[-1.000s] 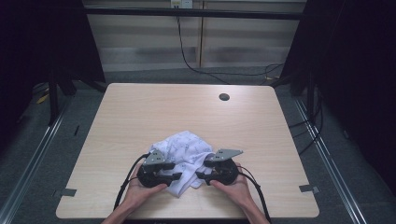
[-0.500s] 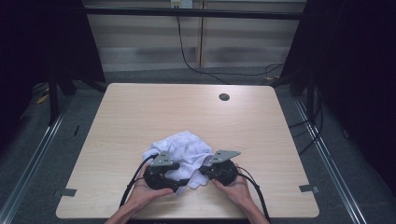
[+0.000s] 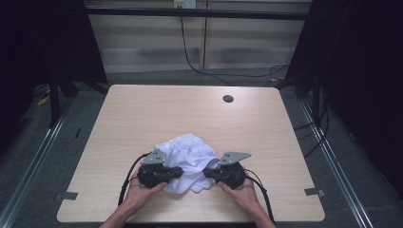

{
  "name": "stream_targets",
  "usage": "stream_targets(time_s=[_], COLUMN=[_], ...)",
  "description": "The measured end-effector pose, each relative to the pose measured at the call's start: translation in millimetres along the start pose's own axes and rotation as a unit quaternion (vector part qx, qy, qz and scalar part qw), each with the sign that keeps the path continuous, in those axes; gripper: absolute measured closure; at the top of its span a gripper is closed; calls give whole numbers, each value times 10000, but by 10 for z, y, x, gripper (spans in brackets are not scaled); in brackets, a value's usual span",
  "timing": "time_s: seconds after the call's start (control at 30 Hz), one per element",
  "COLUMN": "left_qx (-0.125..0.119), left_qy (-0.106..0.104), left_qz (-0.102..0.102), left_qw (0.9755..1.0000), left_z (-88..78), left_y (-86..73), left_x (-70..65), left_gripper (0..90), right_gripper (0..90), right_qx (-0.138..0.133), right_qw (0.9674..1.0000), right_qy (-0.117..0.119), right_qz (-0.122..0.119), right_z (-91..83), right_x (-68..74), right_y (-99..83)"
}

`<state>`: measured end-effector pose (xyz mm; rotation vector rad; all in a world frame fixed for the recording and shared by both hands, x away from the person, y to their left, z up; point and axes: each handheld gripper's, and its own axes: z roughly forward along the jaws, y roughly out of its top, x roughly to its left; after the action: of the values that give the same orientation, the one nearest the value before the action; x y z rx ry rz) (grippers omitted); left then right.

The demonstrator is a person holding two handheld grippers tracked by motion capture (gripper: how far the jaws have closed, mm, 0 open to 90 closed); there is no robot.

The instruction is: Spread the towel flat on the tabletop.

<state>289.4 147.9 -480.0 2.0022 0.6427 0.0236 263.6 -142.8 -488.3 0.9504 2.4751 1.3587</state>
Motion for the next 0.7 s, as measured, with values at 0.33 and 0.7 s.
stream_targets(time_s=[0.33, 0.7], left_qx=[-1114, -1766], left_qy=[61, 469], left_qz=[-486, -211], left_qw=[9926, 9829], left_z=[-568, -884], left_y=[162, 1167], left_x=[166, 244], left_gripper=[846, 849], right_gripper=[891, 893], right_qx=[-686, -1627], right_qw=[9960, 9802], right_qy=[-552, -1130], right_qz=[169, -44], right_z=[-541, -902], right_x=[-148, -392], right_y=[121, 1151])
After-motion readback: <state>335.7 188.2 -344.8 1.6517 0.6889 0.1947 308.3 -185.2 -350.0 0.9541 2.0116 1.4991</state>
